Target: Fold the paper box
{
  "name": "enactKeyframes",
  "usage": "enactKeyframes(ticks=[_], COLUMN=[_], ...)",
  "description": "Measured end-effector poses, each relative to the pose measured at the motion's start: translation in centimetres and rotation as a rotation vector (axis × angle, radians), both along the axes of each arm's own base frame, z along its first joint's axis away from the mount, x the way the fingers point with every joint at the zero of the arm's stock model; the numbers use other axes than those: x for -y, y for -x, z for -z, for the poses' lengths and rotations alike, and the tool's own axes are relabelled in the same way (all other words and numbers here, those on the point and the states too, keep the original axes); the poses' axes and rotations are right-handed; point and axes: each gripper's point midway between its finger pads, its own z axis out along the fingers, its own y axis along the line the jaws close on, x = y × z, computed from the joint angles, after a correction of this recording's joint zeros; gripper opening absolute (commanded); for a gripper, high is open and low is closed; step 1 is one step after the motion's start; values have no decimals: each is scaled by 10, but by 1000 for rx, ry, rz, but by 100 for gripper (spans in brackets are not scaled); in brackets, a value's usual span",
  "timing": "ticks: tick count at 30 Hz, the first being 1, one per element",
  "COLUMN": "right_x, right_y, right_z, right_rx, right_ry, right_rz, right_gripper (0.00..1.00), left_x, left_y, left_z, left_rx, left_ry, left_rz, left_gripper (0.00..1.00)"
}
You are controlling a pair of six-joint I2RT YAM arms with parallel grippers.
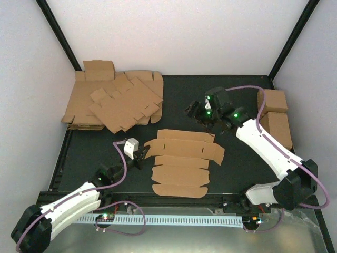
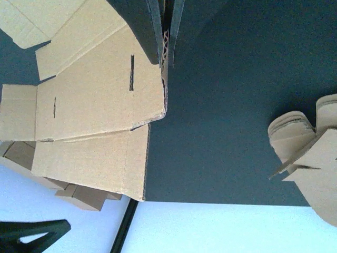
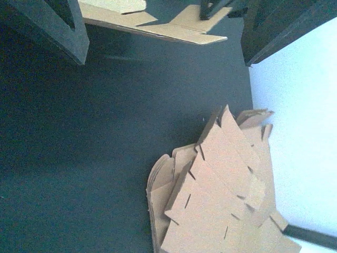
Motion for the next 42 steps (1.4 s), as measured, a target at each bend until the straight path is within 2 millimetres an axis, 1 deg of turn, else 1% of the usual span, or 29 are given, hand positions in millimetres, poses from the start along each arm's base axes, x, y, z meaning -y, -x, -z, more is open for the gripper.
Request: enactKeyframes(ticks=[3, 5, 11, 13, 17, 18, 21, 23, 24, 29, 32, 34, 36, 39, 42], right_x=[4, 5, 8, 9, 16, 19, 26, 28, 27, 13, 10, 10, 10, 10, 9], right_y=[0, 3, 26, 35, 63, 70, 82, 81, 78, 56, 49, 46, 44, 43, 41], right_z=[-15, -16, 6, 11, 19, 25, 47, 57, 59, 44, 37, 31, 28, 31, 39], right_rx=[-52, -102, -294, -342, -419, -443, -512, -544, -549, -518, -507, -491, -484, -491, -508], right_ry=[-21, -37, -69, -87, -176, -207, -265, -278, -288, -379, -393, -405, -413, -407, -389], right_rz=[68, 101, 178, 208, 277, 302, 389, 439, 460, 475, 478, 486, 494, 501, 509], right_gripper=[86, 87, 88, 88, 88, 88, 88, 89, 89, 89, 88, 86, 82, 78, 65], left_x=[0, 1, 1, 2, 2, 3, 4, 5, 6, 7, 6, 6, 6, 6, 6], left_y=[0, -1, -1, -1, -1, -1, 0, 2, 2, 4, 4, 5, 5, 5, 5], left_z=[-4, -6, -14, -17, -22, -23, -26, -28, -29, -31, -34, -36, -37, -39, -39], left_rx=[26, 43, 90, 105, 131, 141, 155, 164, 167, 176, 187, 194, 199, 204, 205], left_ry=[-3, -8, -12, -11, -10, -10, -8, -4, -4, -4, 2, 6, 9, 13, 13], left_rz=[3, 5, 10, 11, 14, 18, 27, 35, 40, 48, 50, 50, 50, 49, 49], left_gripper=[2, 1, 2, 2, 2, 2, 2, 2, 2, 2, 2, 2, 2, 2, 1])
